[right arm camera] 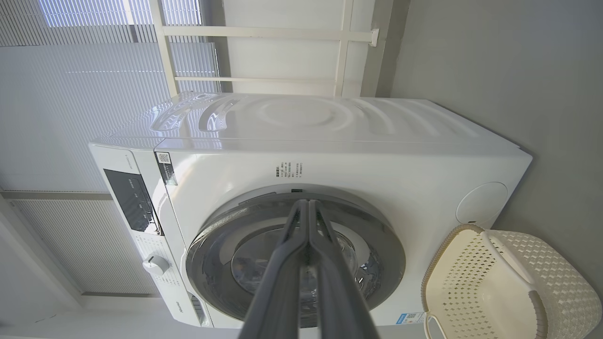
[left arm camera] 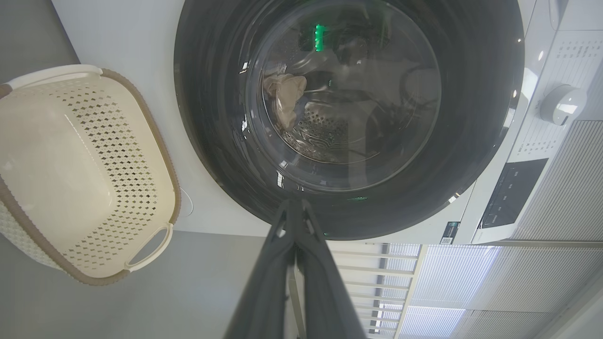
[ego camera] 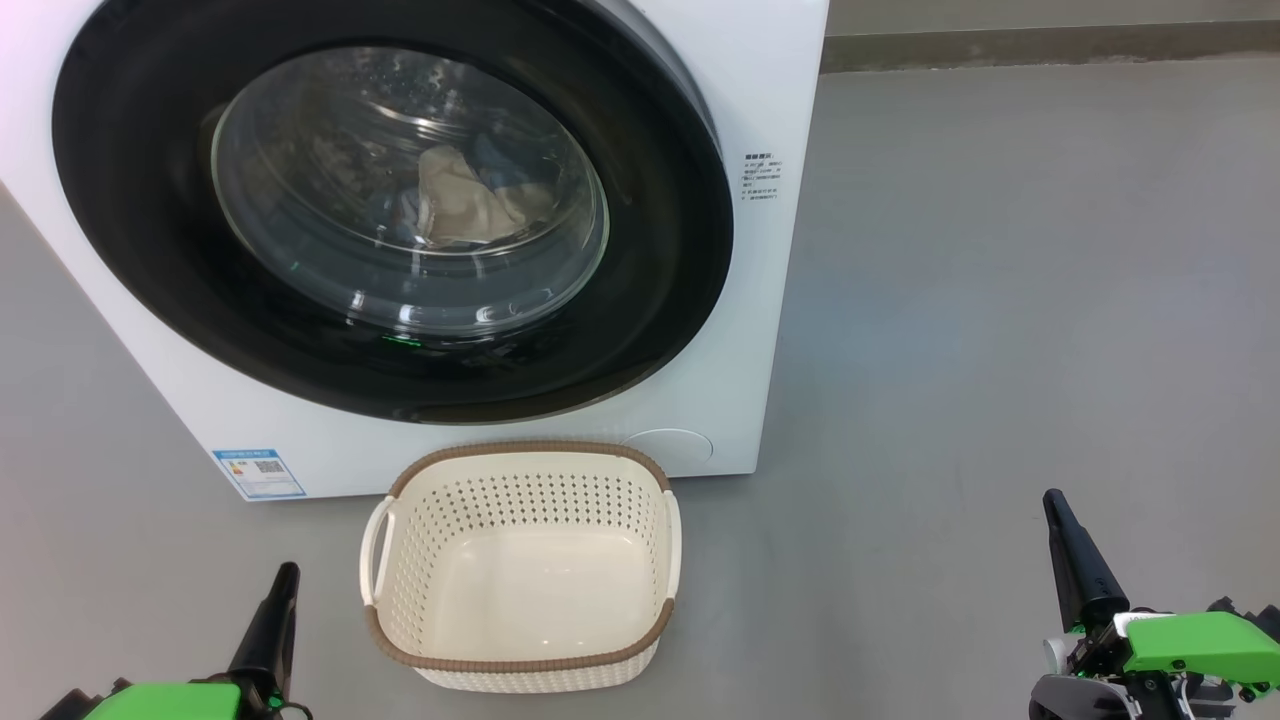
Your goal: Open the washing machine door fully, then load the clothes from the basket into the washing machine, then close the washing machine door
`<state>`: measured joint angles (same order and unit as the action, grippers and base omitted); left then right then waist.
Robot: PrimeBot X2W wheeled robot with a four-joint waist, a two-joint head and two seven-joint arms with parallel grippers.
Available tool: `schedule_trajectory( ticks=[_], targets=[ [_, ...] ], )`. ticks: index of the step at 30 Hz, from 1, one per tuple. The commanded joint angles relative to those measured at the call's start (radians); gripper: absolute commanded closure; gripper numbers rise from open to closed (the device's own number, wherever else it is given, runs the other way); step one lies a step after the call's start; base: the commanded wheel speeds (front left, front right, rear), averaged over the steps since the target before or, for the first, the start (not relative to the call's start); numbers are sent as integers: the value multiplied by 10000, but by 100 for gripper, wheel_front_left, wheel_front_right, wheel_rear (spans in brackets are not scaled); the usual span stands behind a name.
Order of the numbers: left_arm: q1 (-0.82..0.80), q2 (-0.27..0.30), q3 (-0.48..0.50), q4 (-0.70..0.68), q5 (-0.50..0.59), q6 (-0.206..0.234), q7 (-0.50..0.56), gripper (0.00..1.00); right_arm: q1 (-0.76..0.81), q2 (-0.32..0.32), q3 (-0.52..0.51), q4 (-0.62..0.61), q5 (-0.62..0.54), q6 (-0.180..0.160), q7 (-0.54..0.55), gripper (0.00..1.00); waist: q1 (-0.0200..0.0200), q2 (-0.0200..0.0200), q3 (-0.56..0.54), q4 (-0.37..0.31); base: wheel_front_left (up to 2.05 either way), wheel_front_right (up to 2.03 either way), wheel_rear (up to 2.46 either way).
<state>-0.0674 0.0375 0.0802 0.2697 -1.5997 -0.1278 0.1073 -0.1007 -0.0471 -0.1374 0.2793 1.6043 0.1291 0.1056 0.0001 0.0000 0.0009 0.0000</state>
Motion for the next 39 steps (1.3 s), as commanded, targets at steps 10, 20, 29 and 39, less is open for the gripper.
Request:
schedule_trajectory(
  ticks=[10,20,29,39],
  targets=[
    [-465,128,353,-193,-75,-29,71,100,-130,-32,219,-298,29,16,88,100,0,0,0,0,0,0,0],
    [-465,127,353,-194,-75,-29,71,100,-130,-32,218,-298,29,16,88,100,0,0,0,0,0,0,0],
    [-465,127,353,-195,-75,-29,71,100,-130,-32,219,-298,29,16,88,100,0,0,0,0,0,0,0],
    [-465,127,352,-195,-76,-29,70,100,-130,-32,220,-298,30,16,87,100,-1,0,0,0,0,0,0]
  ],
)
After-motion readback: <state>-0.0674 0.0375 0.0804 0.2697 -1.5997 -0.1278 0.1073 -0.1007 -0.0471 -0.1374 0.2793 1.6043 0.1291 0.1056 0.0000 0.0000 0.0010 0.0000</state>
